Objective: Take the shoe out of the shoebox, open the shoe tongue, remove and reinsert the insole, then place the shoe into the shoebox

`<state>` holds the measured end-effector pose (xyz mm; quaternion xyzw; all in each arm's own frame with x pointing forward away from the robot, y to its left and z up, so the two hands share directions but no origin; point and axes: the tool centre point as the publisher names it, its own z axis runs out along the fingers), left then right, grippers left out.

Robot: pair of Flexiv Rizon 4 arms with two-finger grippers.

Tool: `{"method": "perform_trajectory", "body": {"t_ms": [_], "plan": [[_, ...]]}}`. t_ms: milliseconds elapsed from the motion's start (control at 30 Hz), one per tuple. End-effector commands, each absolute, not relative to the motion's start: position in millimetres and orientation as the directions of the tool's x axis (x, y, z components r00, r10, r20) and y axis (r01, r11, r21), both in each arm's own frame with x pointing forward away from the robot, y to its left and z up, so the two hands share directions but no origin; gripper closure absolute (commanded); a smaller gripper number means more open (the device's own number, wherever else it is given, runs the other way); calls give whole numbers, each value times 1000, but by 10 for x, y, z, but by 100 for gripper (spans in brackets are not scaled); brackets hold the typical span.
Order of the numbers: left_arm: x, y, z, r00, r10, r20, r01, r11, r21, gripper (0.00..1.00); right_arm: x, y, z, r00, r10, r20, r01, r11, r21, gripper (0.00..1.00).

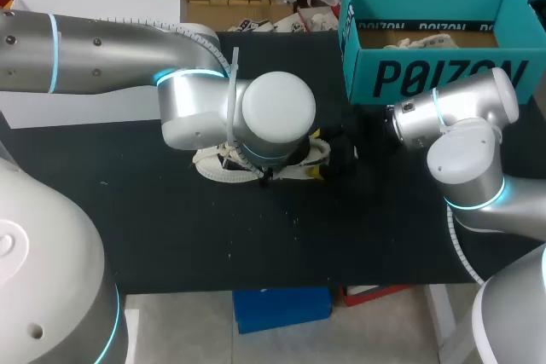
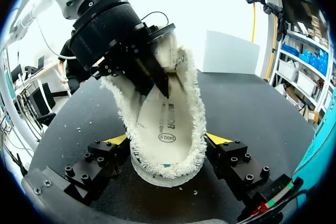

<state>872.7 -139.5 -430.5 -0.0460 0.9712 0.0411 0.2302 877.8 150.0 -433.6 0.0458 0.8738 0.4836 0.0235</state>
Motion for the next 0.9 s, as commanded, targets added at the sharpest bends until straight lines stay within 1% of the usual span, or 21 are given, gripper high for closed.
{"method": "perform_trajectory", "body": {"t_ms": [33, 300, 900], "plan": [[8785, -1279, -4427, -931, -54, -362, -73, 996, 41, 100, 8785, 1471, -4356, -995, 104, 3, 58, 530, 846, 100], [8743, -1260, -4288, -969, -49, -241, -50, 999, -3, 100, 8785, 1471, -4356, -995, 104, 3, 58, 530, 846, 100], [8680, -1370, -4019, -981, -55, -184, -38, 995, -94, 100, 8785, 1471, -4356, -995, 104, 3, 58, 530, 846, 100]]}}
